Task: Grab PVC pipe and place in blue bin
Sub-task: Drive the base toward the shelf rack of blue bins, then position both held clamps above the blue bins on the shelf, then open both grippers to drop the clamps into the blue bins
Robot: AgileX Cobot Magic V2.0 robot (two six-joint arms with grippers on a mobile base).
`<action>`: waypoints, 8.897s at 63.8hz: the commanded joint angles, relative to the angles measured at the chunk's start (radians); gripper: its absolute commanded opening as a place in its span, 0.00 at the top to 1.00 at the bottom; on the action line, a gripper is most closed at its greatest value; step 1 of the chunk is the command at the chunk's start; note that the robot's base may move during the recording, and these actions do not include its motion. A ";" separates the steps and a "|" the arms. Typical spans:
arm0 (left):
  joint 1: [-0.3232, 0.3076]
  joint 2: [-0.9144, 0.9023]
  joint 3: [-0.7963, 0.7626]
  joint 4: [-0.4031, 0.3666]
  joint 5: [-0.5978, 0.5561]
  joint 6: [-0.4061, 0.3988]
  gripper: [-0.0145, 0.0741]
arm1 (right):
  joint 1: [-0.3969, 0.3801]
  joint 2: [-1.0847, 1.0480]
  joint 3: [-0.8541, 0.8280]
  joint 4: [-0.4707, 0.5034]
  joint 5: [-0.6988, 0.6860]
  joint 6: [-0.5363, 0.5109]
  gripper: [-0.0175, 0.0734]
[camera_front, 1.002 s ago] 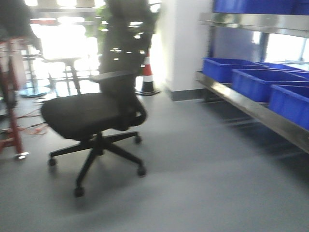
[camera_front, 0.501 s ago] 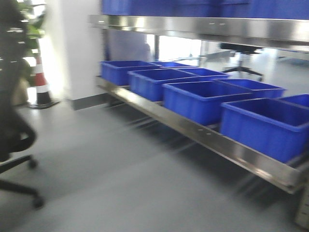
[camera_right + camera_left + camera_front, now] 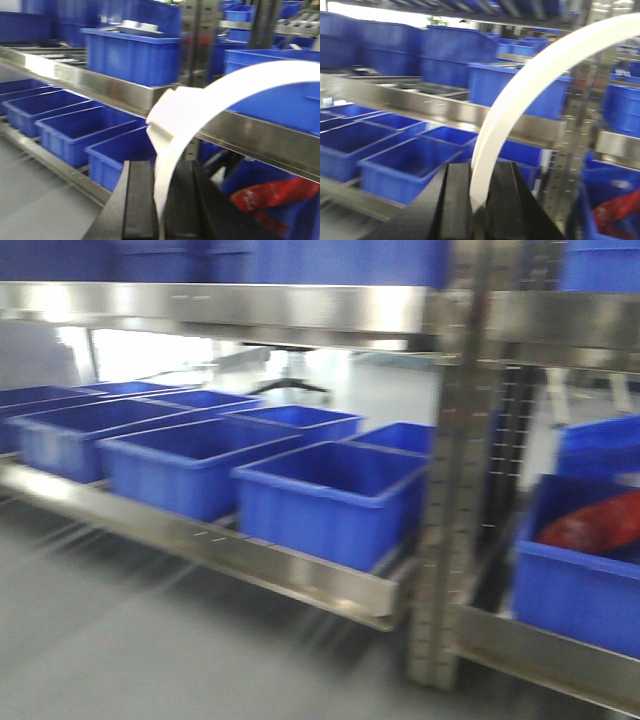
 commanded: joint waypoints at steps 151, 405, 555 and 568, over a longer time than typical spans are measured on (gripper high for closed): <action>-0.006 -0.005 -0.001 -0.003 -0.026 -0.006 0.96 | -0.001 -0.005 -0.001 -0.008 -0.026 -0.002 0.99; -0.395 1.058 -1.090 0.109 0.493 -0.164 0.92 | 0.286 0.993 -0.865 0.329 0.191 -0.151 0.87; -0.073 -0.162 0.166 0.099 -0.067 -0.129 0.96 | 0.286 0.152 0.147 0.243 -0.498 -0.151 0.99; -0.073 -0.162 0.166 0.099 -0.067 -0.129 0.96 | 0.284 0.103 0.207 0.237 -0.468 -0.151 0.99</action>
